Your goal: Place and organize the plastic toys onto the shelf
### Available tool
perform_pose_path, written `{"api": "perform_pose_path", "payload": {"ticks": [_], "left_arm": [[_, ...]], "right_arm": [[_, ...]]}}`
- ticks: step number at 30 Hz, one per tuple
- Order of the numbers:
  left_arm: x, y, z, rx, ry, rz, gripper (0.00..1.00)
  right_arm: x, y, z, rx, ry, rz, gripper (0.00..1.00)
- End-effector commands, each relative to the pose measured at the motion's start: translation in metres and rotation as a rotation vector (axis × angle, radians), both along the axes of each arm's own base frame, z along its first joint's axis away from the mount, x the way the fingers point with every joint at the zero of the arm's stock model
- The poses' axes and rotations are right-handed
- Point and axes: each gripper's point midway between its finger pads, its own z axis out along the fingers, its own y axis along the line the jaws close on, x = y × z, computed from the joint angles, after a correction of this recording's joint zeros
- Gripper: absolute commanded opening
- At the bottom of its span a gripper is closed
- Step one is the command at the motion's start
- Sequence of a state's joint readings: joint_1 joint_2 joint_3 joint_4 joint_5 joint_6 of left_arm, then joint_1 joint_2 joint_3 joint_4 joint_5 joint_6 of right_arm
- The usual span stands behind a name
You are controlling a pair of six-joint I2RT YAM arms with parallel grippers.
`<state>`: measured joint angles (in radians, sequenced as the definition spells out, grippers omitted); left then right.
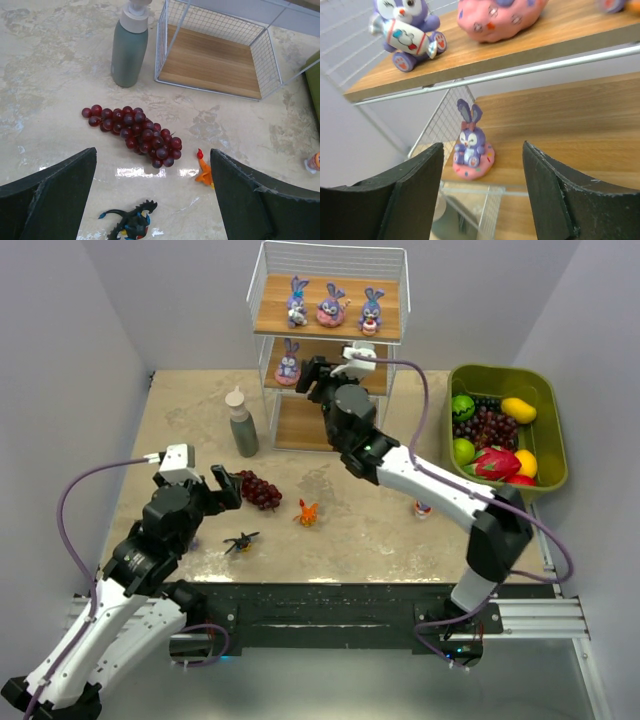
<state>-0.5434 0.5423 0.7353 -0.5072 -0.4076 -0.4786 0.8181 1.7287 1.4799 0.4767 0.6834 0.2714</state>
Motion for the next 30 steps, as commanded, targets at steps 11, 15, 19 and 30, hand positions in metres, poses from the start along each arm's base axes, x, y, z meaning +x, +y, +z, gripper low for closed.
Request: {"api": "perform_pose_path", "payload": {"ticks": [11, 15, 19, 30], "left_arm": [[0.000, -0.027, -0.009, 0.019, 0.013, -0.162, 1.00], [-0.006, -0.028, -0.017, 0.001, 0.022, -0.173, 1.00], [-0.012, -0.034, -0.026, -0.024, 0.033, -0.213, 1.00], [-0.010, -0.036, -0.041, -0.002, 0.092, -0.215, 1.00]], "right_arm": [[-0.133, -0.135, -0.093, -0.097, 0.383, -0.036, 0.75], [-0.153, -0.164, -0.133, -0.131, 0.503, -0.123, 0.76], [-0.164, -0.195, -0.158, -0.118, 0.553, -0.267, 0.78], [-0.167, -0.248, -0.246, -0.122, 0.732, -0.576, 0.82]]}}
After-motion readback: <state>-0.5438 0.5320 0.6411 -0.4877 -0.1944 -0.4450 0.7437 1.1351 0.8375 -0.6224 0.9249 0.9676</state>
